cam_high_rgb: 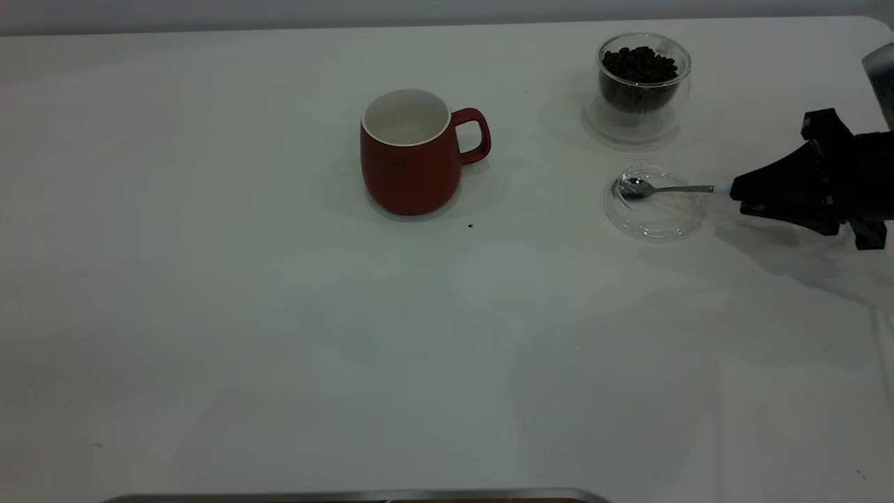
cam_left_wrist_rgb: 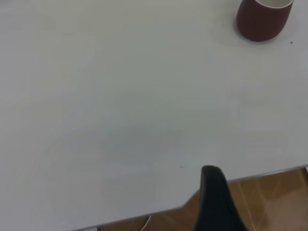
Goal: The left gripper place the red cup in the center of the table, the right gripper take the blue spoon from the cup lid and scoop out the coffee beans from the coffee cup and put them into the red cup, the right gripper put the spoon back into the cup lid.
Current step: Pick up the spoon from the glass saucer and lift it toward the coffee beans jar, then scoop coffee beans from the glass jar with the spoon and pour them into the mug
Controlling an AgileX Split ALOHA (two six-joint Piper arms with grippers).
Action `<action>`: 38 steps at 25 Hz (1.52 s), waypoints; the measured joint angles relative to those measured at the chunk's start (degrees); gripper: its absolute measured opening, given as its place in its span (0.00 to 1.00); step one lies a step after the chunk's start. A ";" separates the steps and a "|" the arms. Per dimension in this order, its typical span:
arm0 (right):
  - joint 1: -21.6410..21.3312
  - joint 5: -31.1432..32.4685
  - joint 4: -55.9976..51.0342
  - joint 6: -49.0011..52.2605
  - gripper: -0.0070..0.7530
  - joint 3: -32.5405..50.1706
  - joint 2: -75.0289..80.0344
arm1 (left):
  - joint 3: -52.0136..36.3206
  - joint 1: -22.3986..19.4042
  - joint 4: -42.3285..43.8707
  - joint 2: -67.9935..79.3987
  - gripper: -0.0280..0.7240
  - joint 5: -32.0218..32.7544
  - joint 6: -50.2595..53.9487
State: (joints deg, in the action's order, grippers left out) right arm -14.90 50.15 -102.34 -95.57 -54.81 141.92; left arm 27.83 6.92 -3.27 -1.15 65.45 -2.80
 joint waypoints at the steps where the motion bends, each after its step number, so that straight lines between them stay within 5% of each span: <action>1: 0.00 0.20 0.00 0.00 0.21 0.00 0.00 | 0.00 0.00 0.00 0.00 0.72 0.00 0.00; 32: -0.11 -3.78 17.56 11.18 0.15 0.02 -19.72 | 0.00 0.00 0.00 0.00 0.72 0.00 -0.02; 38: 0.48 -4.52 13.91 11.82 0.15 -6.54 -23.30 | 0.00 0.00 0.00 0.00 0.72 0.00 -0.02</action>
State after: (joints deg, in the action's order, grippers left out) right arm -14.41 45.63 -88.42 -83.75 -61.35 118.63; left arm 27.83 6.92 -3.27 -1.15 65.45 -2.82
